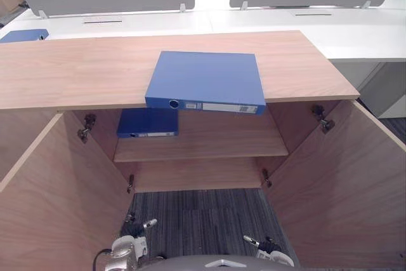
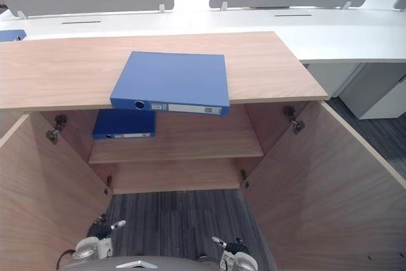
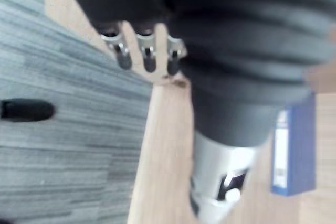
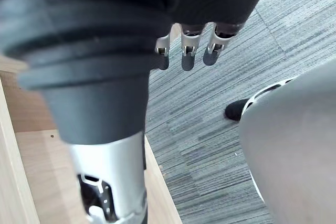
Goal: Walk over to the cabinet, pick up the folder, carry it to the office cabinet, place the folder inside the office cabinet, then close the office cabinet door
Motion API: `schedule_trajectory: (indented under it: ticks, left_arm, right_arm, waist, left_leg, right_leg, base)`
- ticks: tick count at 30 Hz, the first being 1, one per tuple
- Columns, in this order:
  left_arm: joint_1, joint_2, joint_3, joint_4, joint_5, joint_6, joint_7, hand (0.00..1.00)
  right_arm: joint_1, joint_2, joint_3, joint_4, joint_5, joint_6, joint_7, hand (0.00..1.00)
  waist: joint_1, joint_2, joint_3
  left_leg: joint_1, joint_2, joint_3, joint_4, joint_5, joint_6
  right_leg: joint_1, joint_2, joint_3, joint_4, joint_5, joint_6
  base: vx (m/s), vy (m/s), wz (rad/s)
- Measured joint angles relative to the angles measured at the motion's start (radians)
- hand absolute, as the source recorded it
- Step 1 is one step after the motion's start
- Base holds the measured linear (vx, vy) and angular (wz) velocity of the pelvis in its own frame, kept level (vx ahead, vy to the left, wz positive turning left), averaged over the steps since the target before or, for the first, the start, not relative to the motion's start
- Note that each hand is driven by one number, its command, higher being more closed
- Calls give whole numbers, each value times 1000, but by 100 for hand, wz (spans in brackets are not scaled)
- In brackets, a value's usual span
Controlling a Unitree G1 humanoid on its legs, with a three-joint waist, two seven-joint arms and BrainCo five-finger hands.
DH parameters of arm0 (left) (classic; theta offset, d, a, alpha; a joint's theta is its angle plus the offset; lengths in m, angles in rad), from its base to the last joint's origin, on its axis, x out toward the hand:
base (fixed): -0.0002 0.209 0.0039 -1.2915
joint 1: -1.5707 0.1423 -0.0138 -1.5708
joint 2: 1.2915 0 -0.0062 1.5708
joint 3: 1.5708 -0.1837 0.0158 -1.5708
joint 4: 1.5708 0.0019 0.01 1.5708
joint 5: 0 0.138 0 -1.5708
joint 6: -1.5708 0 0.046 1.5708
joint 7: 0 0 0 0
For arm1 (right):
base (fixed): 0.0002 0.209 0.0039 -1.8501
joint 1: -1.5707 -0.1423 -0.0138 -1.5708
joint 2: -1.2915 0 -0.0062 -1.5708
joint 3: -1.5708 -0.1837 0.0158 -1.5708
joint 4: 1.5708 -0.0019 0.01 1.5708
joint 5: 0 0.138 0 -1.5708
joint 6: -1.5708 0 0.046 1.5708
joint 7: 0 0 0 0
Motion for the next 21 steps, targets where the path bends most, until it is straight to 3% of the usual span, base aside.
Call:
schedule_trajectory:
  ticks: [4,16,21]
  left_arm:
    - [18,81,10,-224,-2,-39,54,0]
    - [60,96,11,-720,14,-99,137,0]
    - [61,136,-65,-909,102,-141,150,0]
  right_arm:
    - [7,-2,32,-22,1,-7,-3,0]
    - [36,-1,62,-69,1,-20,-2,0]
    - [49,1,75,-75,0,-22,2,0]
  waist:
    - [0,-4,-3]
    - [11,-5,-4]
    - [9,-5,-14]
  left_leg:
    - [3,-10,-21,-20,7,2]
    - [8,-14,-64,-22,10,9]
    - [17,-14,-72,-23,9,10]
  right_leg:
    - [-2,-2,8,-4,2,0]
    - [24,-1,4,-16,8,8]
    - [33,-1,1,-14,6,4]
  base:
    - [-25,5,3]
    - [34,-3,3]
    - [-55,-9,3]
